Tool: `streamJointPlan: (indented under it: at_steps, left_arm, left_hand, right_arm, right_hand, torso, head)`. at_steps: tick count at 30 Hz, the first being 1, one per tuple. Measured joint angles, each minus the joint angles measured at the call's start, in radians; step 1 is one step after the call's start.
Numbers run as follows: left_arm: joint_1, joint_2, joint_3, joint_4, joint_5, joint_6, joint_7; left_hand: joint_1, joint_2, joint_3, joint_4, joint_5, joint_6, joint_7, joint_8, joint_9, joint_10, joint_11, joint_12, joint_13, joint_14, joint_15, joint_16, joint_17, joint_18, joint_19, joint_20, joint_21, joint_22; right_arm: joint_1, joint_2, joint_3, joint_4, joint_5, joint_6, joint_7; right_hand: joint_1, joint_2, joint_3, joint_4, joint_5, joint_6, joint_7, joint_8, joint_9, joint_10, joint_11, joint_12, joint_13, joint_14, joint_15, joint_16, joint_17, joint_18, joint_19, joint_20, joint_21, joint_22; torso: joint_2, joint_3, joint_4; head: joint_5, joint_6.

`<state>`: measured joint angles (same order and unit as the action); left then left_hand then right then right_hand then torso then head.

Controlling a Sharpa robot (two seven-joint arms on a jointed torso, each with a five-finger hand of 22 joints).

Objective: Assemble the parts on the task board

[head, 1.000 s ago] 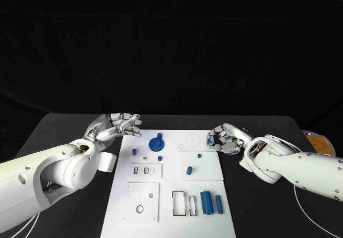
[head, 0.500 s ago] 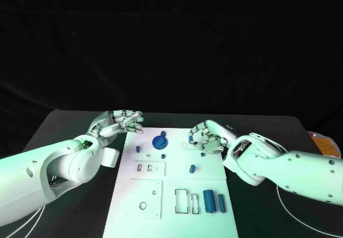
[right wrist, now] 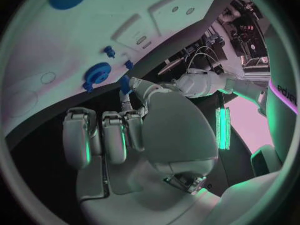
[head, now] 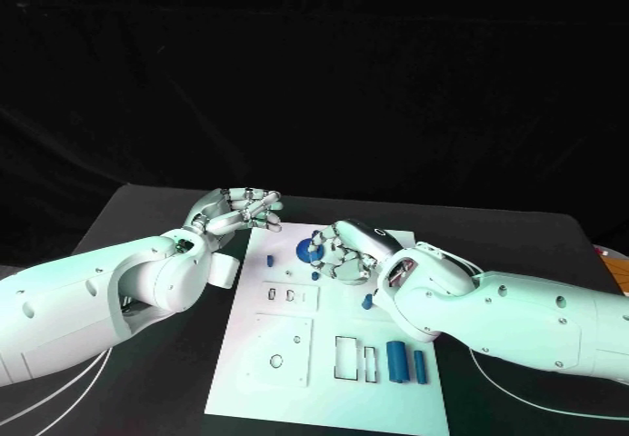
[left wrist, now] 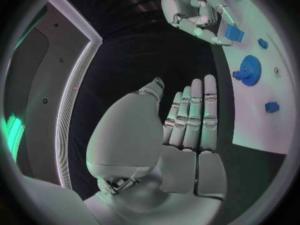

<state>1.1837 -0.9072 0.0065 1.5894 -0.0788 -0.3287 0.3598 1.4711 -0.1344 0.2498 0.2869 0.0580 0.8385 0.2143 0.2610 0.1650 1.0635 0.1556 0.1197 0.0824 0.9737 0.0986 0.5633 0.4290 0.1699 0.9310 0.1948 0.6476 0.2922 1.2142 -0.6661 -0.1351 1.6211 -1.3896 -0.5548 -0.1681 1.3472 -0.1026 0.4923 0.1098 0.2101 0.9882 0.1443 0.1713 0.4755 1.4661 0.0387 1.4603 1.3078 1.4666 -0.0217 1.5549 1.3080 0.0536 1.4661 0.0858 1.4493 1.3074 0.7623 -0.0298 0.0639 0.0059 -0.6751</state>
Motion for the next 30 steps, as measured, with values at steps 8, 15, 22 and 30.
streamJointPlan:
  at_steps: [8, 15, 22, 30]
  left_arm:
    - [0.000, 0.006, 0.000, -0.005, 0.000, 0.000, -0.001]
    - [0.000, 0.008, 0.000, -0.007, 0.000, 0.000, -0.001]
    - [0.000, 0.009, 0.000, -0.008, 0.000, 0.000, -0.002]
    - [0.000, 0.009, 0.000, -0.009, 0.000, 0.001, -0.002]
  left_hand:
    - [0.000, 0.000, 0.000, 0.000, 0.000, 0.000, 0.000, 0.000, 0.000, 0.000, 0.000, 0.000, 0.000, 0.000, 0.000, 0.000, 0.000, 0.000, 0.000, 0.000, 0.000, 0.000]
    - [0.000, 0.000, 0.000, 0.000, 0.000, 0.000, 0.000, 0.000, 0.000, 0.000, 0.000, 0.000, 0.000, 0.000, 0.000, 0.000, 0.000, 0.000, 0.000, 0.000, 0.000, 0.000]
    - [0.000, 0.000, 0.000, 0.000, 0.000, 0.000, 0.000, 0.000, 0.000, 0.000, 0.000, 0.000, 0.000, 0.000, 0.000, 0.000, 0.000, 0.000, 0.000, 0.000, 0.000, 0.000]
    - [0.000, 0.000, 0.000, 0.000, 0.000, 0.000, 0.000, 0.000, 0.000, 0.000, 0.000, 0.000, 0.000, 0.000, 0.000, 0.004, 0.001, 0.000, 0.000, 0.000, 0.000, 0.001]
  right_arm:
    - [-0.019, 0.052, -0.007, -0.014, -0.052, 0.034, -0.036]
    - [-0.033, 0.065, -0.010, -0.018, -0.085, 0.065, -0.057]
    - [-0.044, 0.068, -0.013, -0.011, -0.110, 0.092, -0.072]
    - [-0.054, 0.069, -0.014, -0.009, -0.130, 0.114, -0.082]
  right_hand:
    - [-0.015, 0.001, 0.002, 0.002, 0.003, 0.000, 0.000, 0.000, 0.000, 0.000, 0.000, 0.000, 0.000, 0.000, -0.007, 0.000, 0.000, 0.000, 0.000, 0.000, 0.000, 0.000]
    - [-0.026, 0.000, 0.005, 0.005, 0.003, -0.002, -0.002, 0.000, 0.000, 0.000, 0.000, 0.000, 0.000, 0.000, -0.007, 0.000, 0.000, 0.000, 0.002, -0.002, 0.000, 0.000]
    - [-0.032, -0.006, 0.005, 0.005, 0.003, -0.002, -0.002, 0.000, 0.000, 0.000, 0.000, 0.000, 0.000, 0.000, -0.007, 0.000, 0.000, 0.000, 0.000, -0.007, 0.000, 0.001]
    - [-0.038, -0.012, 0.005, 0.005, 0.003, -0.002, -0.002, 0.000, 0.000, 0.000, 0.000, 0.000, 0.000, 0.000, -0.007, 0.000, 0.000, 0.000, 0.000, -0.007, 0.000, 0.001]
  torso:
    - [0.000, -0.0002, 0.0010]
    - [0.000, 0.0000, -0.0004]
    - [0.000, 0.0006, -0.0017]
    - [0.000, 0.0009, -0.0018]
  head:
    - [0.023, -0.016]
    - [0.034, -0.025]
    - [0.040, -0.031]
    - [0.040, -0.032]
